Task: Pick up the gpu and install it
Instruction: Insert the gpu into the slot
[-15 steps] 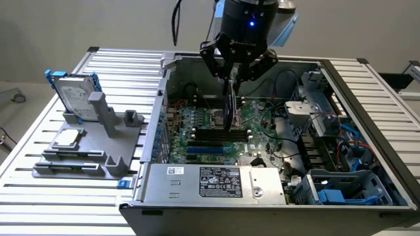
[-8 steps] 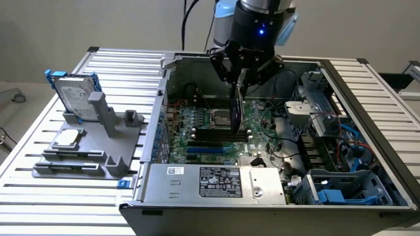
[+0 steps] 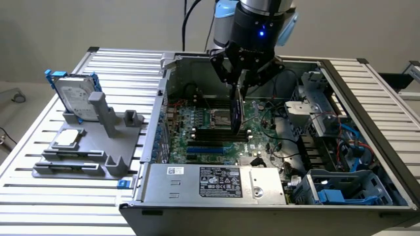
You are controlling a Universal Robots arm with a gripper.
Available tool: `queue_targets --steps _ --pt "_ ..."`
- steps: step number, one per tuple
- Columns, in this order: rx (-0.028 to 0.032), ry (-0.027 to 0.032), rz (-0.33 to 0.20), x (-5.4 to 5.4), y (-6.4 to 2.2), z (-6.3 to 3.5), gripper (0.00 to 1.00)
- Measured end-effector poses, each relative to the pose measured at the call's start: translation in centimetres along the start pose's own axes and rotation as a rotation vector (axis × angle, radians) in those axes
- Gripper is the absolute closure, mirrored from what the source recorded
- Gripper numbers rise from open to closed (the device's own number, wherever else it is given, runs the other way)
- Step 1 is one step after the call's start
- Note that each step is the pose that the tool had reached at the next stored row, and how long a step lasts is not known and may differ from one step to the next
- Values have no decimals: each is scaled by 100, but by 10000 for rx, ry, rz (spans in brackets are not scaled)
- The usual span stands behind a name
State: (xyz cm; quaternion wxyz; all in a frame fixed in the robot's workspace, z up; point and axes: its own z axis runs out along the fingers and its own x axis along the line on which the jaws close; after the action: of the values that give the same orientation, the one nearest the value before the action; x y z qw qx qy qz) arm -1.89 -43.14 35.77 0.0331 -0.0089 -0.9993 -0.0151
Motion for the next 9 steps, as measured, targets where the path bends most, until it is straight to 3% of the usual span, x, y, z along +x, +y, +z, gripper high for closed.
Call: queue_targets --steps 7,9 --pt "0 0 0 0 0 0 74" --pt "-57 -12 -98 1 0 2 74"
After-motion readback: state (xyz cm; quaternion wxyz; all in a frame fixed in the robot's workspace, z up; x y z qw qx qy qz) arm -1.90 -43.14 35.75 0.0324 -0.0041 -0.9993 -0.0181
